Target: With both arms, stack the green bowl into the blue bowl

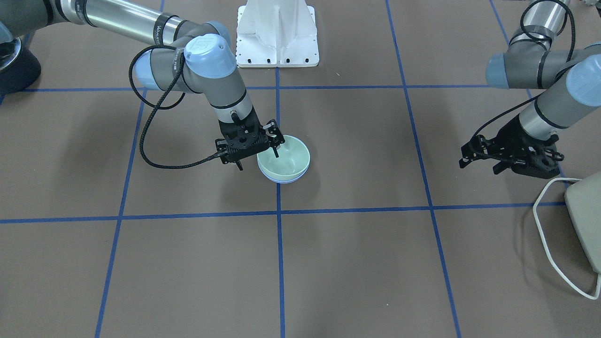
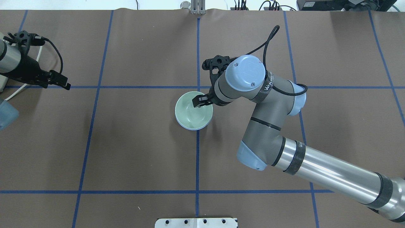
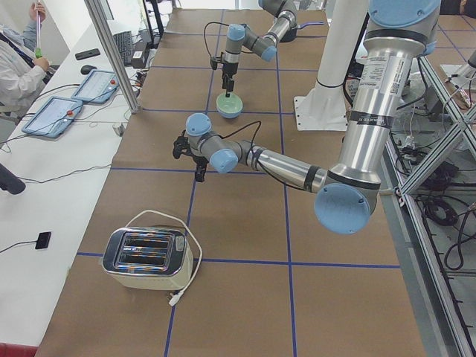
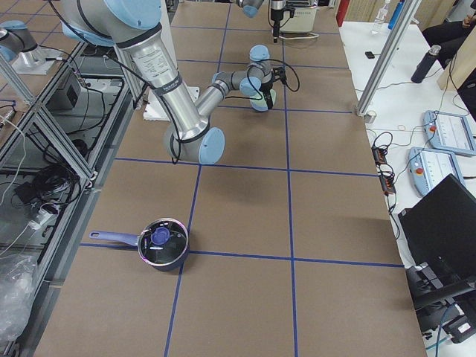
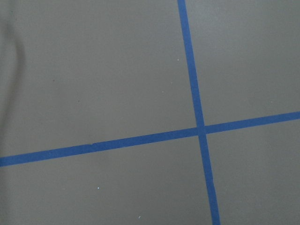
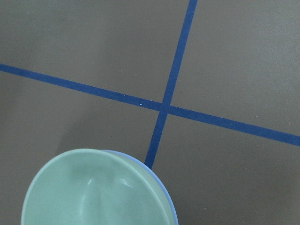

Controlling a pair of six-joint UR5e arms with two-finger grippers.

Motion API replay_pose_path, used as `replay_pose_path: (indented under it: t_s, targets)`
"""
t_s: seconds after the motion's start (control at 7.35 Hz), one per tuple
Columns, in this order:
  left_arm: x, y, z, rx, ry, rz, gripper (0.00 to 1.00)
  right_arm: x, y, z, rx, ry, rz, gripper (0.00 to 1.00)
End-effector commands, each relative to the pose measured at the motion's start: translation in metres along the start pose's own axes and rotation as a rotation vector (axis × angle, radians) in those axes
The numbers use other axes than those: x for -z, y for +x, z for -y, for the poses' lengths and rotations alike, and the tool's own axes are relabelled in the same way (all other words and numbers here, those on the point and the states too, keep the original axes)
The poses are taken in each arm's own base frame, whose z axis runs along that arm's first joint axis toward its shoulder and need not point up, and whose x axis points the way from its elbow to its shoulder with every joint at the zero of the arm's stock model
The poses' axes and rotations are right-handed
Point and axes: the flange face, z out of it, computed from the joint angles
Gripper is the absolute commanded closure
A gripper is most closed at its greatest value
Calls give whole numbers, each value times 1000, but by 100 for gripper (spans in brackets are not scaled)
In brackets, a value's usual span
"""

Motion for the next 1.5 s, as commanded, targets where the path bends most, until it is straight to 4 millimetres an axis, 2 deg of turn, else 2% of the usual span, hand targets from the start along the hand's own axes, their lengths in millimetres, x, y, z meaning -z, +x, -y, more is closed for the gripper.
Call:
replay_pose_path:
  t_s: [0.0, 0.27, 0.41, 0.68, 0.82, 0.95, 1.09, 1.23, 1.36]
  targets:
    - [0, 0, 0, -1, 0, 0, 3, 2, 3, -3, 15, 33, 48, 0]
    - [0, 0, 0, 0, -1, 1, 3, 4, 32, -18, 60, 158, 181, 0]
    - [-1, -1, 0, 1, 0, 2, 3, 4, 44, -21, 67, 229, 189, 0]
    - [-1, -1, 1, 1, -1, 1, 3, 2, 48, -22, 64, 270, 170, 0]
    - [-1, -1, 1, 1, -1, 2, 3, 9, 45, -20, 60, 280, 181, 0]
    - [-1, -1, 1, 1, -1, 1, 3, 21, 53, -9, 62, 316, 193, 0]
    - [-2, -2, 0, 3, -2, 4, 3, 36, 68, 9, 51, 345, 195, 0]
    - [-1, -1, 1, -1, -1, 2, 3, 39, 88, 14, 36, 306, 195, 0]
    - [-2, -2, 1, 0, -1, 3, 3, 50, 121, 21, 27, 258, 202, 0]
